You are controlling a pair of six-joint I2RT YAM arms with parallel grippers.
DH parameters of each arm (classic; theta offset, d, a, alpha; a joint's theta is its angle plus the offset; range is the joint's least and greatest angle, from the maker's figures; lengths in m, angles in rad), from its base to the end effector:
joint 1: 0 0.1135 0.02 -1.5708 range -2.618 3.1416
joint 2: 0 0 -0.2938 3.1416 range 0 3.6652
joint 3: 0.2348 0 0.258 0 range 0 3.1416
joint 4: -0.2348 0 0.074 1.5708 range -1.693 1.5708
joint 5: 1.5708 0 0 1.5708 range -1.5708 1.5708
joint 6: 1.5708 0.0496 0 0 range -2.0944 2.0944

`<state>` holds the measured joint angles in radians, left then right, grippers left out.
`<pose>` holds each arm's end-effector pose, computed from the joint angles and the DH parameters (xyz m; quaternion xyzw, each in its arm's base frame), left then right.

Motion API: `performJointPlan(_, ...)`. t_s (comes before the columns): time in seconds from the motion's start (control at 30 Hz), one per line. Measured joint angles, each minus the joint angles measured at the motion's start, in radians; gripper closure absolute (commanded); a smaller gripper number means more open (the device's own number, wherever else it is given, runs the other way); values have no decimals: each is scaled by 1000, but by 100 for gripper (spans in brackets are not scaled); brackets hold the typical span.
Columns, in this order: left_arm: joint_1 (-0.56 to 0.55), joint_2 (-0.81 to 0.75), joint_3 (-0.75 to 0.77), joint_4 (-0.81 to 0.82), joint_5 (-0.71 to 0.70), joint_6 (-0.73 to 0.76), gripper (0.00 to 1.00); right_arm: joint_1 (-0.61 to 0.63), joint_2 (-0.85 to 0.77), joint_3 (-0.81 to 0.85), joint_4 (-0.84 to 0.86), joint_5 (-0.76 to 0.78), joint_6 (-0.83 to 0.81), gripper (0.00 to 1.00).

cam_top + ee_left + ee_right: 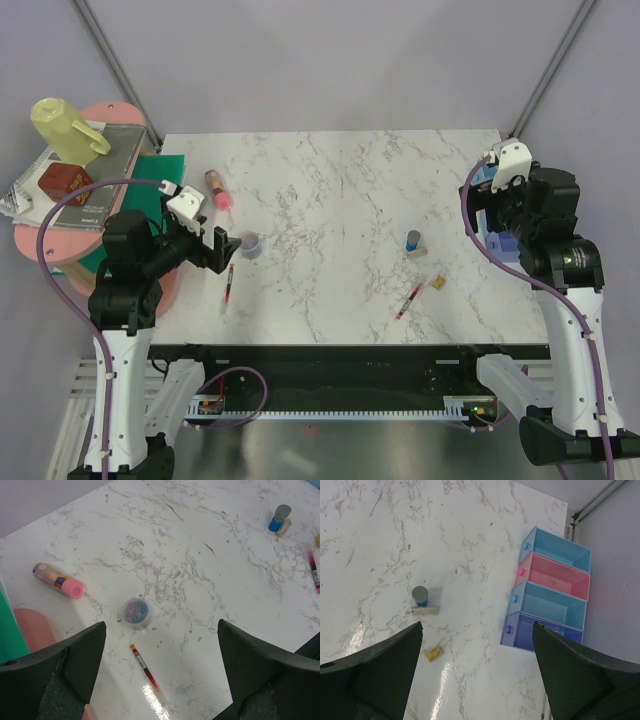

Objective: Sort the stationery into containers
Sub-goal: Move the storage box to the center of the board.

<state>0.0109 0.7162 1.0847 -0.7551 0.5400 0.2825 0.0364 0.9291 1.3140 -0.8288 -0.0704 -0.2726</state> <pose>0.1191 -0.0242 0.4088 0.2558 0.7722 -0.1403 0.5645 0.1654 0.0095 0.4457 -0.1486 0.8319 -0.0333 0.5336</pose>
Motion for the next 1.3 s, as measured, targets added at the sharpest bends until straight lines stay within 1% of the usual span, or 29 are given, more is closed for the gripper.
performJointPlan(0.6, 0, -4, -12, 3, -8, 0, 0, 0, 2, 0, 5, 1, 7, 2)
performJointPlan(0.7, 0, -4, -12, 3, -8, 0, 0, 0, 10, -2, 10, 29, 24, 2)
performJointPlan(0.87, 0, -11, -12, 3, -8, 1, 0, -1, 75, -5, 24, 133, 121, 2)
performJointPlan(1.07, 0, -24, -12, 3, -6, 7, 0, -22, 180, -6, 42, 234, 261, 5)
performJointPlan(1.17, 0, -35, -15, 4, -6, 23, 0, -57, 194, -6, 77, 257, 333, 5)
performJointPlan(1.3, 0, -56, -24, 2, -6, 47, 0, -142, 232, -4, 126, 275, 416, 5)
